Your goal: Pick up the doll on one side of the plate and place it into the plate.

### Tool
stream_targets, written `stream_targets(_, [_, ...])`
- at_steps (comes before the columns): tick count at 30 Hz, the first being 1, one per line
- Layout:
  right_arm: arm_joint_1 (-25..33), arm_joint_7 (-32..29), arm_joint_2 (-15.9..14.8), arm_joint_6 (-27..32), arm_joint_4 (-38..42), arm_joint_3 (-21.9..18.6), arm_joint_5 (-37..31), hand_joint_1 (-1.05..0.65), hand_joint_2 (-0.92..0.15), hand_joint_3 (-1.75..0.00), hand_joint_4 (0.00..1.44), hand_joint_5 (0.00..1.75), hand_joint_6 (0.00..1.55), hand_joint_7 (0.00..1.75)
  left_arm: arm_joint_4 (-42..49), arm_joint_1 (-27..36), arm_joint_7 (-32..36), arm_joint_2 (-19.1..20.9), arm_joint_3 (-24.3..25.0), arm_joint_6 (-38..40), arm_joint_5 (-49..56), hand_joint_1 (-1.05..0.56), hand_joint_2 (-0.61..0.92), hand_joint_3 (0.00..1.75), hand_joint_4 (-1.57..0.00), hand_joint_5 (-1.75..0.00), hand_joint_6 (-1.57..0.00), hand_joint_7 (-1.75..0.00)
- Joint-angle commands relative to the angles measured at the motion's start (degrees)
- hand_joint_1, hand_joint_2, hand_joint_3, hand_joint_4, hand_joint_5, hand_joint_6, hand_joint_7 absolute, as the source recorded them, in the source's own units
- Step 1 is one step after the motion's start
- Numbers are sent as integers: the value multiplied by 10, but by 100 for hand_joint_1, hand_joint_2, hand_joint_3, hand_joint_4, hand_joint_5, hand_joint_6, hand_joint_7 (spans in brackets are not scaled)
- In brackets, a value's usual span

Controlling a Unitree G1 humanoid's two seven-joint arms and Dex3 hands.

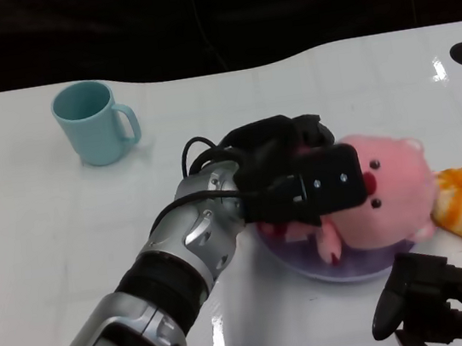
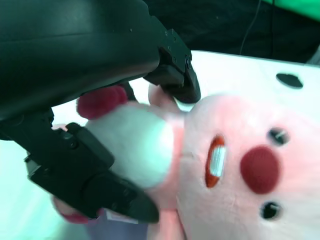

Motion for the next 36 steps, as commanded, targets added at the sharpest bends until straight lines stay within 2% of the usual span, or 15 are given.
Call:
stream_targets(1, [1,0,-3,-2,-9,-3,5,-8,-59,-120,61,175,54,152,-18,-9,-21,11,-17,15,19,-87,92,34,0,-2,-1,0])
stream_targets(3, [0,1,-4,-2,-8,-5,4,-8,-59,-120,61,175,54,152,-28,-7,-27,13,-18,21,21,-89,92,36,0,-1,0,0])
stream_targets(6, [-1,4,-6,-7,-4,-9,6,-8,-59,-119,61,174,54,151,-48,-3,-36,16,-17,28,18,-102,92,41,0,0,0,0])
stream_targets(13, [-2,5,-5,-16,1,-15,5,-7,-60,-118,62,175,55,152,-118,23,-55,46,-12,22,14,-105,92,39,0,0,0,0])
stream_targets(19, [-4,8,-9,-23,7,-17,2,-7,-60,-119,62,174,54,153,-232,81,-76,94,7,14,-1,-104,92,40,0,0,0,0])
stream_targets(23, [-5,8,-8,-21,6,-18,4,-6,-60,-119,61,174,54,153,-317,138,-98,117,45,16,-43,-99,92,38,-1,-1,0,0])
stream_targets(29, [-8,10,-7,-21,9,-17,5,-6,-60,-120,62,175,54,153,-434,228,-94,143,99,3,-96,-83,92,34,-16,-11,-7,-4])
stream_targets(30, [-8,10,-7,-20,9,-17,5,-6,-60,-120,62,175,54,153,-451,244,-90,143,110,0,-108,-78,92,33,-19,-21,-11,-6])
stream_targets(31, [-8,10,-7,-18,9,-17,5,-6,-59,-120,62,175,54,153,-465,258,-85,141,120,-4,-121,-73,92,32,-10,-52,-14,-8])
stream_targets(33, [-9,9,-7,-18,8,-16,4,-7,-59,-120,62,175,54,153,-491,289,-76,132,144,-18,-154,-64,92,29,-7,-83,-22,-12])
stream_targets(35, [-9,8,-6,-19,9,-15,4,-6,-59,-120,62,175,54,153,-515,326,-63,114,174,-33,-200,-55,92,25,-14,-96,-30,-16])
stream_targets(36, [-9,8,-6,-19,10,-15,4,-6,-59,-120,62,175,54,153,-523,341,-57,106,185,-42,-220,-47,92,23,-22,-102,-40,-21])
